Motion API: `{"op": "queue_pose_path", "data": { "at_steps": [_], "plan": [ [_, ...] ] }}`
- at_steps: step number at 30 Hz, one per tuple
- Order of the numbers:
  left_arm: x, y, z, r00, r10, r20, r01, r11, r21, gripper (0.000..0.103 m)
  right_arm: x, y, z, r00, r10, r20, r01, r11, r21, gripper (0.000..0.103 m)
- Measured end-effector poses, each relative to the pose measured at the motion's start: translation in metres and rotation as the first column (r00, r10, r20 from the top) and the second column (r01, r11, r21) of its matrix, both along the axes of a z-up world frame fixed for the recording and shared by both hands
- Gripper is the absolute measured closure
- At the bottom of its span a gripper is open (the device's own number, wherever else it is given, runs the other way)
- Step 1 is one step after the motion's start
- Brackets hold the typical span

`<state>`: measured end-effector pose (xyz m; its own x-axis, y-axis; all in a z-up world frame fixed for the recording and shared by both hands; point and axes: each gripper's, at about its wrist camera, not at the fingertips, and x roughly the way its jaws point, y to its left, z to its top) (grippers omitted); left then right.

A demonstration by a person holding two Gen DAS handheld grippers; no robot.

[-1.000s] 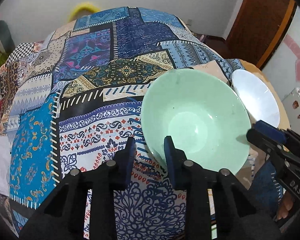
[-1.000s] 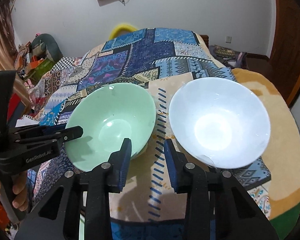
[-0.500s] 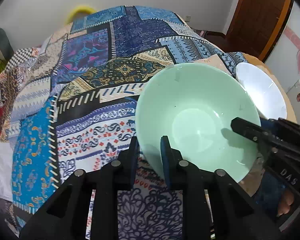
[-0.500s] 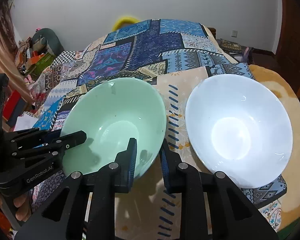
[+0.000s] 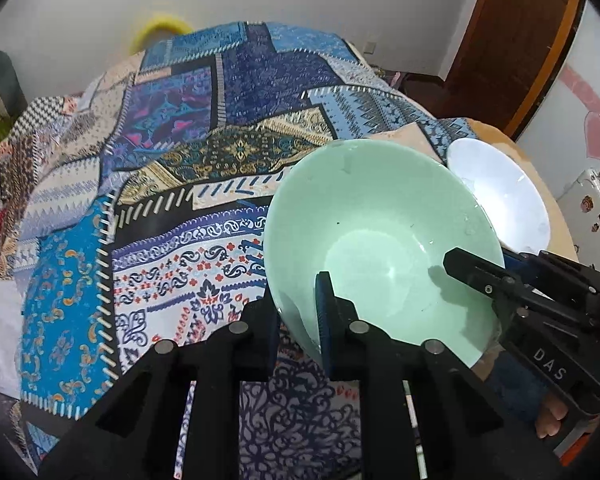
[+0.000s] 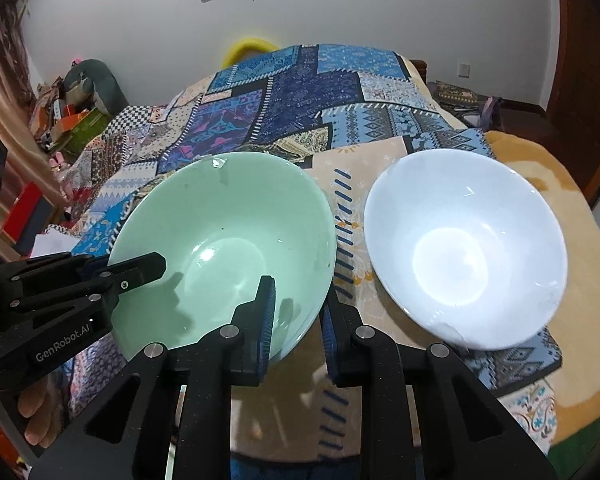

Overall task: Organize plates and bowls
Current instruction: 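Lift and carry the pale green bowl with both tools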

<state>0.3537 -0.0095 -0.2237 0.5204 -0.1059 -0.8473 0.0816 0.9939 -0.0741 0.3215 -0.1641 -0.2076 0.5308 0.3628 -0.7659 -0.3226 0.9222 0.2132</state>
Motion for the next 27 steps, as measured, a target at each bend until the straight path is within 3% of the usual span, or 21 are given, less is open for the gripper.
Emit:
{"op": "queue_pose_path", "data": {
  "at_steps": [14,27],
  "plan": [
    [-0.065,0.001,0.058,0.997,0.013,0.081,-0.012,1.0,-0.013,0.087,-0.047,0.002,0.04,0.998,0.002,0.066,-0.004,1.0,0.021,0.083],
    [-0.135,0.026,0.092,0.99,0.061,0.126,-0.054,0.997,-0.057,0.087,-0.09,0.025,0.064,0.992,0.045,0.115,-0.048,0.999,0.026,0.083]
  ]
}}
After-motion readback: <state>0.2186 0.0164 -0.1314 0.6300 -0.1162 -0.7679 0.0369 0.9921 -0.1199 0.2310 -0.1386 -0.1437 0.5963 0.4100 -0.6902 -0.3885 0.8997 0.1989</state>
